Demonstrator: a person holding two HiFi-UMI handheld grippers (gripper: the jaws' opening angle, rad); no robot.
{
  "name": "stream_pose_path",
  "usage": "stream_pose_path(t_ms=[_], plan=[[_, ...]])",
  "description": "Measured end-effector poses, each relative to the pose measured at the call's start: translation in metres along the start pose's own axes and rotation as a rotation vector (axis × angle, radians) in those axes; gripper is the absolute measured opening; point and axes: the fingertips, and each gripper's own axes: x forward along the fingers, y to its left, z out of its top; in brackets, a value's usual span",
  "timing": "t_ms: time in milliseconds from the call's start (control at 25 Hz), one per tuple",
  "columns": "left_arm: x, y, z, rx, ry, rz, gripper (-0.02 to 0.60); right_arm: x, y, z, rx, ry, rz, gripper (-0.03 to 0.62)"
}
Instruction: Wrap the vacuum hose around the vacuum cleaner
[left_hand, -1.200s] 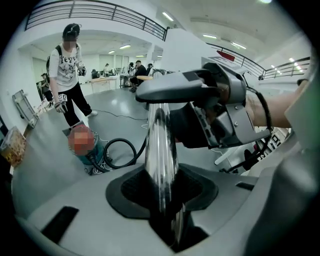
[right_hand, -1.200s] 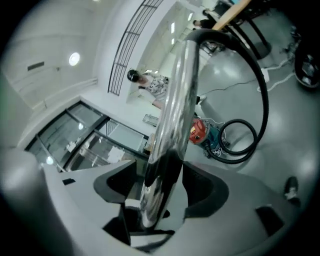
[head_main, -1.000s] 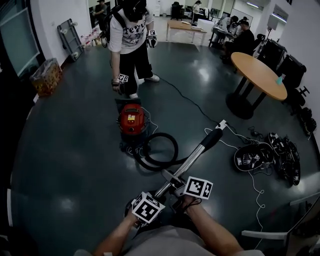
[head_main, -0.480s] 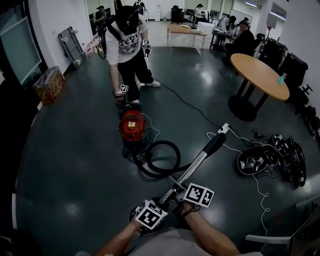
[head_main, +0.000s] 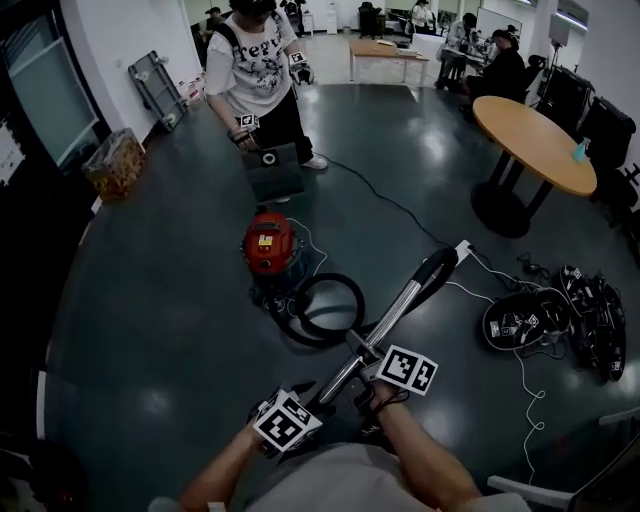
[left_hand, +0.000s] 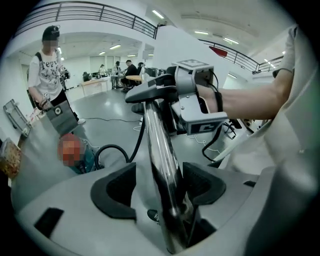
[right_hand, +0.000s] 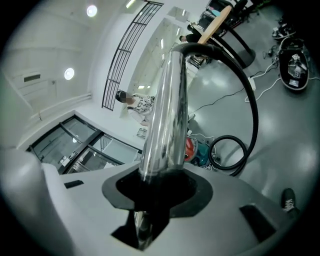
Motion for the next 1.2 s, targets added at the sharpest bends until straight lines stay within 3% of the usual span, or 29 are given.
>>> stream_pose_path(t_ms=[240, 560, 760, 880, 1200], plan=[[-0.011, 0.010, 0.013, -0.120, -0.028, 0.065, 0.285, 0.010, -0.014, 0.040, 0.041, 0.014, 0.029, 0.129], [-0.032, 0.017, 0.021, -0.182, -0.035, 0.168, 0.285, 0.019, -0.035, 0.063, 0.026, 0.074, 0.037, 0.129], [-0.045, 0.008, 0.013, -0.213, -0.026, 0.210, 0.284, 0.020, -0.048, 0.071, -0.041, 0.127, 0.027, 0.129], [-0.043, -0.001, 0.012, -0.202, -0.032, 0.216, 0.284, 0.017, -0.050, 0.066, -0.113, 0.185, 0.035, 0.129], [-0.004, -0.017, 0.038, -0.067, -0.004, 0.203, 0.279, 0.020, -0.048, 0.068, -0.304, 0.272, 0.102, 0.129]])
